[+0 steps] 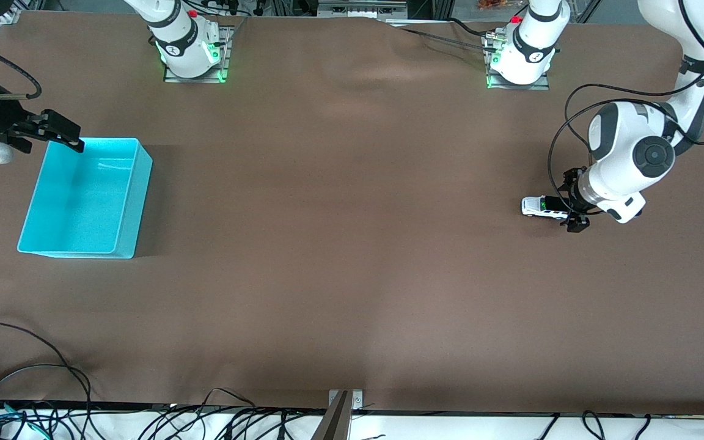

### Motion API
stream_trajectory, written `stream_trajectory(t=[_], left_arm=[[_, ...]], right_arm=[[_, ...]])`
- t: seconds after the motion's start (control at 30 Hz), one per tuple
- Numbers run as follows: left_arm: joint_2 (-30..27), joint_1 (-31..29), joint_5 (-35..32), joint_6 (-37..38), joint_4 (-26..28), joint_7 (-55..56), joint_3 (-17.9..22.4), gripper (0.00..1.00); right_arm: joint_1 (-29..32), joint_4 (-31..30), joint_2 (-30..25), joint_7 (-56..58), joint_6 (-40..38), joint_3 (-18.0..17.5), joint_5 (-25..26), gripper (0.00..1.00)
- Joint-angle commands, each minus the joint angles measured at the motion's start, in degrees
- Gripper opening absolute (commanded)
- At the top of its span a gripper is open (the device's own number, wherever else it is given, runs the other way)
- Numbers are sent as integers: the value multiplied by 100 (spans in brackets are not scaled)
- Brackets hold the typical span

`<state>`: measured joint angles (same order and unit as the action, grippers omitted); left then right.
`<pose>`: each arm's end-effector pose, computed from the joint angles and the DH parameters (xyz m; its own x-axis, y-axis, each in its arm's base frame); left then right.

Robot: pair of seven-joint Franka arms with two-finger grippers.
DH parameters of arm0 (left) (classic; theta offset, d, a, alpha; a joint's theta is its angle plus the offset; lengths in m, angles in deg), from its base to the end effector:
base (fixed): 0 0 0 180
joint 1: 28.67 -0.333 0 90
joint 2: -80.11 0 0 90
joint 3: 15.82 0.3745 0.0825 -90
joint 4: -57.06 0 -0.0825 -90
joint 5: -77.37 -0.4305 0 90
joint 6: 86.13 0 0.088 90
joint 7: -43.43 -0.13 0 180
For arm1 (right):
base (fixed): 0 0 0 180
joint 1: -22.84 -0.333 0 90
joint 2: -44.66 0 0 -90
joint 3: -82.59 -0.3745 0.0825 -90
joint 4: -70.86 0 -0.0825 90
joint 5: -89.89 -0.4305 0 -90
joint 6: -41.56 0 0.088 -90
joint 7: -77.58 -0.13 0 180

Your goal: Wind and store white jeep toy

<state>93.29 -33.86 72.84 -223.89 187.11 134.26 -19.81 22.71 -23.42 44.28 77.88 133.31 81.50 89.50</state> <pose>0.5647 0.0132 0.2459 0.0261 0.9991 0.0329 0.9952 -0.0229 -0.0948 0.5980 0.0136 0.6279 0.9990 0.0263 -0.0375 0.0261 -0.9996 -0.0069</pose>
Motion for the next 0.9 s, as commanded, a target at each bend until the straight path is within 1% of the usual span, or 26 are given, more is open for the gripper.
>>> stream_trajectory(t=[0.0, 0.23, 0.4, 0.5, 0.57, 0.6, 0.67, 0.73, 0.8, 0.87], left_arm=[[-105, -70, -66, -409, 371, 119, -14, 100], [-88, -175, -66, -1367, 943, 119, -14, 100], [35, -175, -66, -1508, 987, 119, -14, 100], [105, -175, -66, -1622, 978, 110, -14, 97], [158, -167, -75, -1631, 978, 110, -14, 86], [184, -167, -75, -1631, 970, 110, -14, 78], [193, -167, -75, -1631, 961, 101, -14, 55], [193, -149, -84, -1631, 952, 92, -14, 40], [193, -88, -127, -1622, 943, 57, -14, 30], [202, -35, -145, -1622, 935, 49, -14, 25]], right_arm=[[4, 112, -6, -56, -96, -32, 56, 100], [4, 112, -6, -47, -87, -32, 56, 100], [4, 112, -6, -47, -87, -32, 56, 100], [4, 112, -6, -47, -87, -32, 56, 100], [4, 112, -6, -47, -87, -32, 56, 100], [4, 112, -6, -47, -87, -32, 56, 100], [4, 112, -6, -47, -87, -32, 56, 100], [4, 121, -6, -47, -87, -32, 56, 100], [4, 112, -6, -47, -87, -32, 56, 100], [4, 112, -6, -47, -87, -32, 56, 100]])
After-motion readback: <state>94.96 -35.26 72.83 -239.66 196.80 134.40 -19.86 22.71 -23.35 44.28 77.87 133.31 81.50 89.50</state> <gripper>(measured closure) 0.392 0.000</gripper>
